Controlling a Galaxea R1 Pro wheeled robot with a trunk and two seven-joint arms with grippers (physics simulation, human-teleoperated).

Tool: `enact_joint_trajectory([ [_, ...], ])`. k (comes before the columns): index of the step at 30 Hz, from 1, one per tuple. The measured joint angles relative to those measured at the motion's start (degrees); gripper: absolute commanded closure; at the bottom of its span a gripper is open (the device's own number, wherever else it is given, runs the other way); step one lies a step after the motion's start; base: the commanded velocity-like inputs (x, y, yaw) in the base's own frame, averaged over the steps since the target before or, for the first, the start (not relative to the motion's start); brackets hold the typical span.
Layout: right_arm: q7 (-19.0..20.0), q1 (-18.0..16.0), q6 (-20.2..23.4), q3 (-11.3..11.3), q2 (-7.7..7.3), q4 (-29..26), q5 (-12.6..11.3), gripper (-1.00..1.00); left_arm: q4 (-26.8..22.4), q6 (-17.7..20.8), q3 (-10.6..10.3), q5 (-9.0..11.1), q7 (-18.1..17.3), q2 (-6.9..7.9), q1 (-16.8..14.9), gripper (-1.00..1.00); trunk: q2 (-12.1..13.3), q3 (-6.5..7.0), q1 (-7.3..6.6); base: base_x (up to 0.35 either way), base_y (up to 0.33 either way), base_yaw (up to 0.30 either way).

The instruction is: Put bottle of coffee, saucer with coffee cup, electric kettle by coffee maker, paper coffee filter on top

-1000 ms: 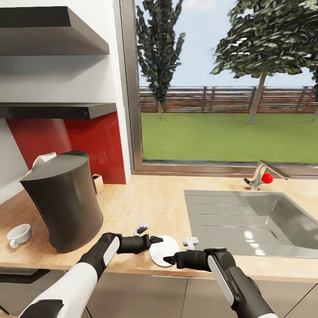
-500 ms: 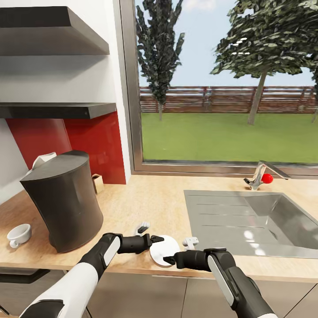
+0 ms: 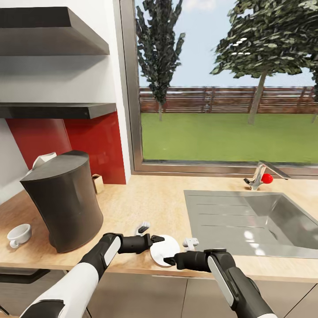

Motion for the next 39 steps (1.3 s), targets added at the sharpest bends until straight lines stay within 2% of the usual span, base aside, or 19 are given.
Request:
enact_joint_trajectory([
  [5,-0.1,0.0,0.0,0.0,0.04,0.0,-0.1,-1.0,0.0,0.0,0.0,0.0,0.0,-0.37,0.0,-1.0,0.0,0.0,0.0,0.0,0.0,0.0],
  [12,-0.1,0.0,0.0,0.0,0.05,0.0,-0.1,-1.0,0.0,0.0,0.0,1.1,0.0,-0.42,0.0,-1.0,0.0,0.0,0.0,0.0,0.0,0.0],
  [25,0.0,0.0,0.0,0.0,0.05,0.0,0.0,-1.0,0.1,0.1,0.0,1.2,-0.1,-1.27,0.0,-1.0,0.0,0.0,0.0,0.0,0.0,0.0],
  [39,-0.1,0.0,0.0,0.0,0.05,0.0,-0.1,-1.0,0.1,0.2,-0.2,1.1,-0.3,-1.39,0.0,-1.0,0.0,0.0,0.0,0.0,0.0,0.0],
])
